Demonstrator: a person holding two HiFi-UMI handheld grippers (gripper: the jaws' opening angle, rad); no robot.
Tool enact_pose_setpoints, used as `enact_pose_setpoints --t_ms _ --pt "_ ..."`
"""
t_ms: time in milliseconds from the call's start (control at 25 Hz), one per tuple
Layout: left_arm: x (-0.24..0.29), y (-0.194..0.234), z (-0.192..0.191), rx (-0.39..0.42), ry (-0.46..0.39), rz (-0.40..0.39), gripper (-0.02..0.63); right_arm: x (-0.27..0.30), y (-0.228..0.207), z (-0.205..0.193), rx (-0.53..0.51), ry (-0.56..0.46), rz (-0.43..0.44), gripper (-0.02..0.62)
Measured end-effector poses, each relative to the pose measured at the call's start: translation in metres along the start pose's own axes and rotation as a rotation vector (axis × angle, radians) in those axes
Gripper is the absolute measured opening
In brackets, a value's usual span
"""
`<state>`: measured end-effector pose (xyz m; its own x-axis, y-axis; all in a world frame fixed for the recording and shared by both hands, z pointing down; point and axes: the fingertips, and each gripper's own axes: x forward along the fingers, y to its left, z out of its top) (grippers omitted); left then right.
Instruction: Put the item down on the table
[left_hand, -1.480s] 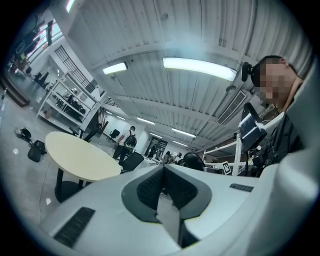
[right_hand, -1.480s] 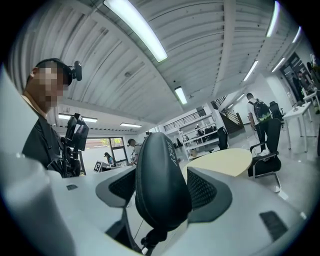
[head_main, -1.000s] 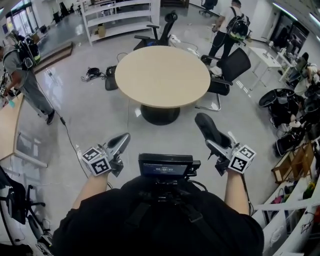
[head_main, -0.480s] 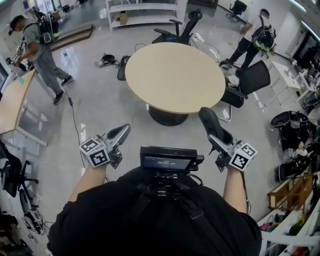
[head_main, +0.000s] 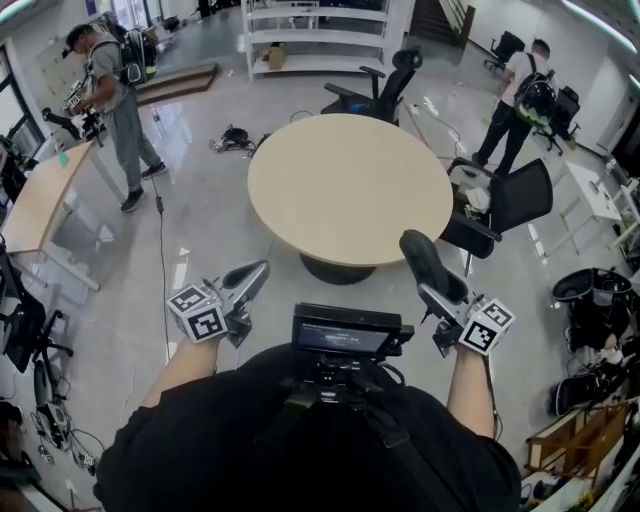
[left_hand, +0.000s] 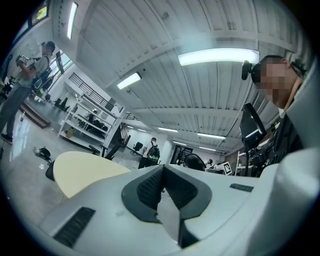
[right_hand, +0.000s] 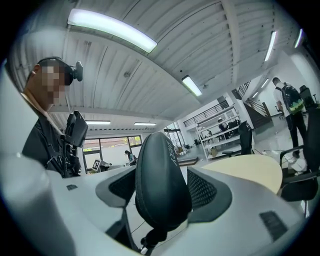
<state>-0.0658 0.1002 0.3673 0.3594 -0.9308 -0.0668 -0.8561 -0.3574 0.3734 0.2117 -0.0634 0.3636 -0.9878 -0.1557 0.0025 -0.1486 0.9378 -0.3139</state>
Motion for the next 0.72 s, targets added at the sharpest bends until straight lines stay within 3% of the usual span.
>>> enact_pose_setpoints --t_ms 440,720 --pt "0.076 0.0 -0.005 -0.024 0.073 -0.081 0.002 -0.045 -0.053 -0.003 0.071 -0.031 -0.113 0.311" --pt "0.113 0.069 0.008 -0.07 0.063 -0.198 0.002 0.001 -0.068 0.012 0.016 -0.022 -0.211 0.31"
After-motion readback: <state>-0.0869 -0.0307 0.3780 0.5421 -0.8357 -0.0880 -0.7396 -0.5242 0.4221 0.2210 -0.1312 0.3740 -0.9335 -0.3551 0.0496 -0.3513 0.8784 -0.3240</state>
